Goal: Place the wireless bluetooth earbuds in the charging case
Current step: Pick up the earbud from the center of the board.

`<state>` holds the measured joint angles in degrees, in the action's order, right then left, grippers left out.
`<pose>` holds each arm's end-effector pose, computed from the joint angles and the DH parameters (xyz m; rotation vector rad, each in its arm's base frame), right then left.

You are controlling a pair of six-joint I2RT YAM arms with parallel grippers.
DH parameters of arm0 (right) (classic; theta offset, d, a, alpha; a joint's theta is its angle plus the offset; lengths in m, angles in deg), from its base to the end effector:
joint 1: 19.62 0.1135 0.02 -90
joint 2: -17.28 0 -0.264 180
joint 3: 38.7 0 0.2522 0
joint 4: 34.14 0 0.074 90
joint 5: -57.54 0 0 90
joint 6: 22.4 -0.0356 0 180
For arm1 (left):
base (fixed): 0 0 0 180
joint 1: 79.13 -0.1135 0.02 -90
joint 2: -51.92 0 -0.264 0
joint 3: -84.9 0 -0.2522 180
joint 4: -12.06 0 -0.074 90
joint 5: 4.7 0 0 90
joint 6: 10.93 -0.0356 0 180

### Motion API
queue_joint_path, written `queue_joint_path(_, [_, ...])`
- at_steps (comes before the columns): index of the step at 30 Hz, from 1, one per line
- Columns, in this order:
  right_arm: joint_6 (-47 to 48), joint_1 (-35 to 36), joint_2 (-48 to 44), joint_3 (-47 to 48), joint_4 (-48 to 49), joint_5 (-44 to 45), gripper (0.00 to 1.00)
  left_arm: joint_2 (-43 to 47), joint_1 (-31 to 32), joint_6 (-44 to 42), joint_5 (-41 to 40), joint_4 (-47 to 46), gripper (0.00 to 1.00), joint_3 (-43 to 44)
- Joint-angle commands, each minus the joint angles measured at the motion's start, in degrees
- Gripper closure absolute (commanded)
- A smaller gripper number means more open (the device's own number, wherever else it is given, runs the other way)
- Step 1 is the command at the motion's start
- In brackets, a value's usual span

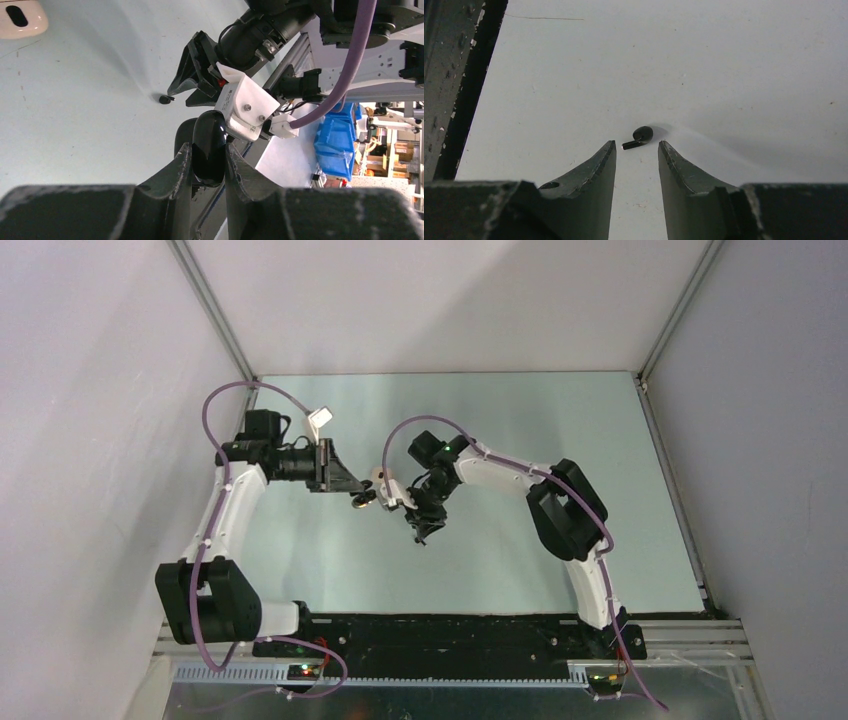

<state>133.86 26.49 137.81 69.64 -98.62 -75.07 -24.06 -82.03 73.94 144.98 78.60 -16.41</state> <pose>0.2764 0.3221 0.1901 -2.2516 1.3640 0.9560 0.2498 -0.0181 0.2990 0.3551 2.3182 -1.2924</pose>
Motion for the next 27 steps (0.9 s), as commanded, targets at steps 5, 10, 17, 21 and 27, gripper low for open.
queue_joint_path(5, [-6.98, 1.86, 1.54, 0.47, 5.80, 3.83, 0.59, 0.51, 0.46, -0.37, 2.76, -0.17, 1.00, -0.26])
queue_joint_path(10, [-8.72, 0.73, -0.98, -2.99, 9.94, 1.87, 0.59, 1.84, -4.61, -8.52, 3.15, 8.40, 1.00, 0.01])
queue_joint_path(17, [-10.99, 0.14, -3.86, -6.65, 13.84, -0.93, 0.57, -0.78, -7.71, -15.43, 2.82, 14.57, 1.00, 0.22])
queue_joint_path(21, [-11.63, 1.09, -2.86, -5.58, 13.84, 0.26, 0.57, -2.00, -7.69, -15.25, 3.49, 14.62, 1.00, 0.36])
queue_joint_path(27, [-11.60, 1.57, -2.10, -5.18, 13.41, 2.24, 0.59, -1.93, -7.72, -15.01, 4.17, 14.57, 1.00, 0.38])
